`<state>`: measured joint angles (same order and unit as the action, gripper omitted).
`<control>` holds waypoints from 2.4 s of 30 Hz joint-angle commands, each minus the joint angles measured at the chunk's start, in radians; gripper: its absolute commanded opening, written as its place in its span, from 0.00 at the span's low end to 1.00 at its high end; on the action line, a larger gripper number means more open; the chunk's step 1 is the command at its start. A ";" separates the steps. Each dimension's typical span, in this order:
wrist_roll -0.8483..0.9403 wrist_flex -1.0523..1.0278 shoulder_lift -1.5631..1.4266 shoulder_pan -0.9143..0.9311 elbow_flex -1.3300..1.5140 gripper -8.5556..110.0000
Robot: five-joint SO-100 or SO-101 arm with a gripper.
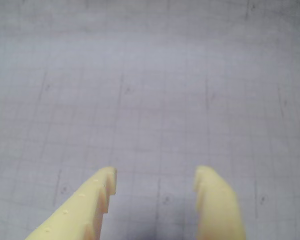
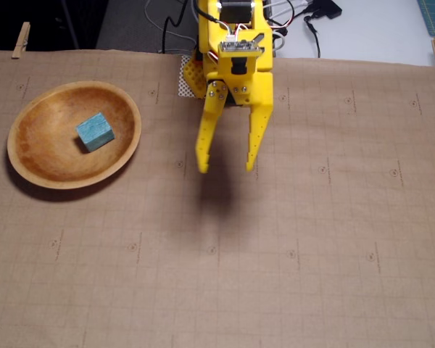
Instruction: Grasp a blue block and put it in the bowl.
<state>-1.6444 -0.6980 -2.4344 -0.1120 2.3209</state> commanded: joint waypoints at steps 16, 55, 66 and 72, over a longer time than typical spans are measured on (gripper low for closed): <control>0.006 -0.002 -0.641 0.015 0.385 0.04; 0.092 -0.666 -1.008 0.123 0.678 0.04; 0.104 -0.713 -1.008 0.123 0.678 0.04; 0.106 -0.712 -1.006 0.117 0.678 0.04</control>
<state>-1.5447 -1.4082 -3.4315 0.0123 3.0173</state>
